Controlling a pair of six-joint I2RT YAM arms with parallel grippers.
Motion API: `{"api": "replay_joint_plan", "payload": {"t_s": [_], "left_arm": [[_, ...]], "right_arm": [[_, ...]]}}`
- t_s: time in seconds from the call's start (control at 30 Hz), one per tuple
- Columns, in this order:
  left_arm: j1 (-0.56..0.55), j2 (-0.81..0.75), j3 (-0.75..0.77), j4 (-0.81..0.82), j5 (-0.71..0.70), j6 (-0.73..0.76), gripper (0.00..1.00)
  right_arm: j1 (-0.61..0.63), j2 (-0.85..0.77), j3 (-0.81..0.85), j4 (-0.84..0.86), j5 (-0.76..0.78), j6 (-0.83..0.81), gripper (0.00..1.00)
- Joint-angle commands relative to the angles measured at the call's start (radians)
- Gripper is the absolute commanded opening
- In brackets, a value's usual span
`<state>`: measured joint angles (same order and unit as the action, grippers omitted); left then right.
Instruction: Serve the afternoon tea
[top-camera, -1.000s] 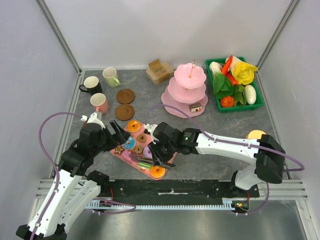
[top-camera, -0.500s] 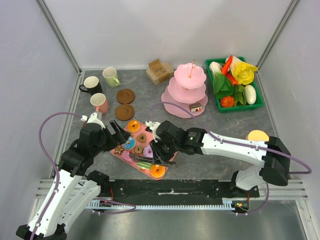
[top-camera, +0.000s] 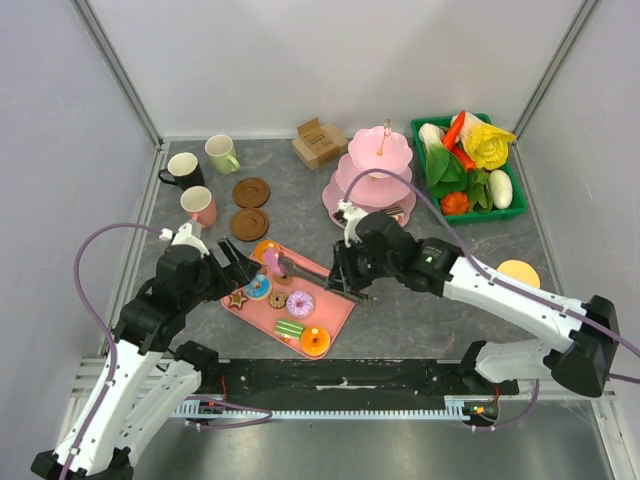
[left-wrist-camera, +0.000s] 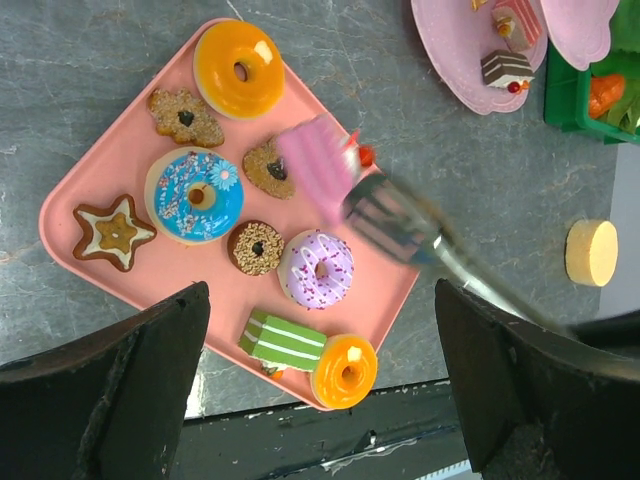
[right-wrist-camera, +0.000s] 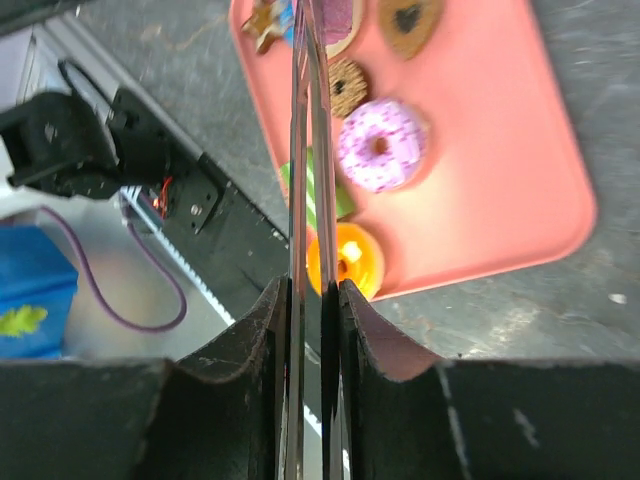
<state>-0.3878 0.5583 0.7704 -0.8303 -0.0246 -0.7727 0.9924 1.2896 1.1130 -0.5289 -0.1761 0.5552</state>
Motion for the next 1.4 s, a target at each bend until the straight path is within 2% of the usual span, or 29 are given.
{"api": "replay_joint_plan", "payload": {"t_s": [0.0,0.2,0.47,0.63,1.0,1.3,1.37], "left_arm": [[0.003,0.011,0.035,0.048,-0.005,-0.014,0.99],[0.001,0.032,0.024,0.062,0.000,-0.010,0.99],[0.003,0.051,0.021,0.072,0.011,0.001,0.99],[0.003,0.045,0.017,0.077,0.005,0.007,0.99],[0.003,0.069,-0.002,0.097,0.015,0.012,0.99],[0.003,0.074,-0.005,0.106,0.020,0.013,0.99],[0.003,0.072,-0.005,0.106,0.020,0.013,0.99]], "right_arm": [[-0.113,-0.078,-0.033,0.037,0.027,0.020,0.21],[-0.245,-0.099,-0.050,0.033,0.090,-0.011,0.22],[-0.360,-0.038,-0.015,0.003,0.141,-0.070,0.22],[-0.396,0.017,0.030,-0.071,0.210,-0.120,0.22],[-0.454,0.077,0.050,-0.077,0.283,-0.147,0.23],[-0.469,0.099,0.045,-0.085,0.308,-0.166,0.31],[-0.469,0.093,0.044,-0.089,0.294,-0.166,0.36]]}}
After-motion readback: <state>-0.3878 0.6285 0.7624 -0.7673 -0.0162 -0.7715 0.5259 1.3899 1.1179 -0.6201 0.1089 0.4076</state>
